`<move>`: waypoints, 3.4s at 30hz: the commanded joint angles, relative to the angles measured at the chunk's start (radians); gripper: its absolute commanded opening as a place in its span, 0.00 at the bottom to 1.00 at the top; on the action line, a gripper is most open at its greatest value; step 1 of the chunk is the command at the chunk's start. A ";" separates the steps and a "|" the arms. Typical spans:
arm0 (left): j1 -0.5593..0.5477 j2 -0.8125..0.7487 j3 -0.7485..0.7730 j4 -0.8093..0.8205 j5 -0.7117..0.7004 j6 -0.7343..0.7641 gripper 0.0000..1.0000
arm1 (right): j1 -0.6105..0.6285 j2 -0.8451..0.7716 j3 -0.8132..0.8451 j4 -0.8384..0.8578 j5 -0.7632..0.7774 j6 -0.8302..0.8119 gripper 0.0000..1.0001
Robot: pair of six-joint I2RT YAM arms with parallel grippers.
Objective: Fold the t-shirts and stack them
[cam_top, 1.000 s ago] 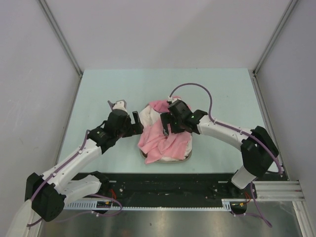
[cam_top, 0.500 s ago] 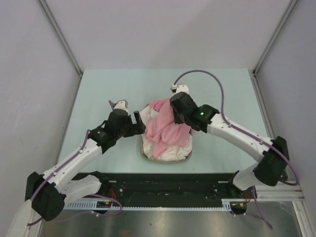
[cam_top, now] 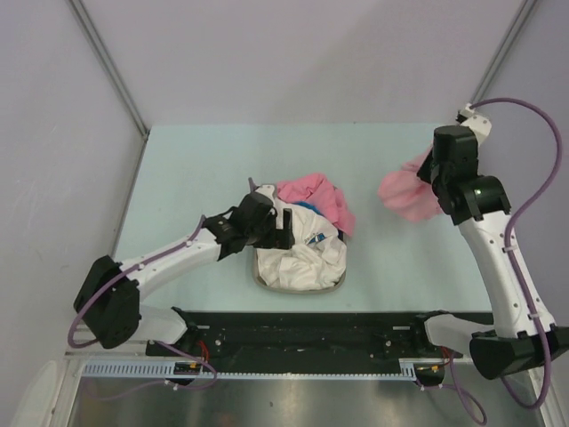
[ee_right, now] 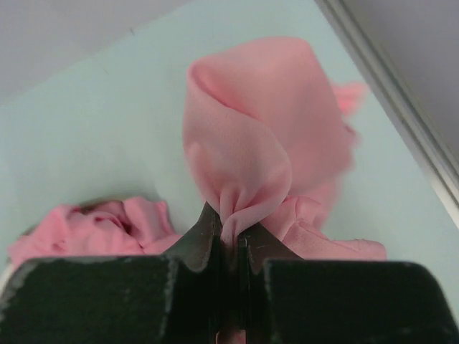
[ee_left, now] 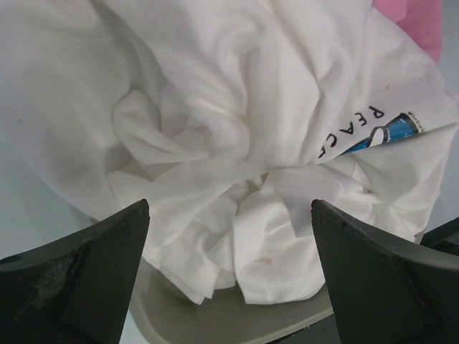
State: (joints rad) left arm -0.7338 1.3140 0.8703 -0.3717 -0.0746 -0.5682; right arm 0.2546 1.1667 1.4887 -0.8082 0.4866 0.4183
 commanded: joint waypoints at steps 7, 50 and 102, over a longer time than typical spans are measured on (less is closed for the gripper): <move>-0.099 0.200 0.325 0.011 0.041 -0.018 1.00 | -0.025 0.189 -0.265 0.116 -0.175 0.065 0.00; -0.285 0.719 0.604 -0.246 0.026 0.019 0.00 | -0.115 0.085 -0.355 0.106 -0.166 0.128 1.00; 0.748 1.003 1.405 -0.579 -0.020 0.453 1.00 | 0.138 0.315 -0.326 0.356 -0.142 0.132 1.00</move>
State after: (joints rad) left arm 0.0460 2.4390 2.2757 -0.9501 -0.0654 -0.1040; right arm 0.3904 1.5608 1.1297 -0.4141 0.2646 0.5739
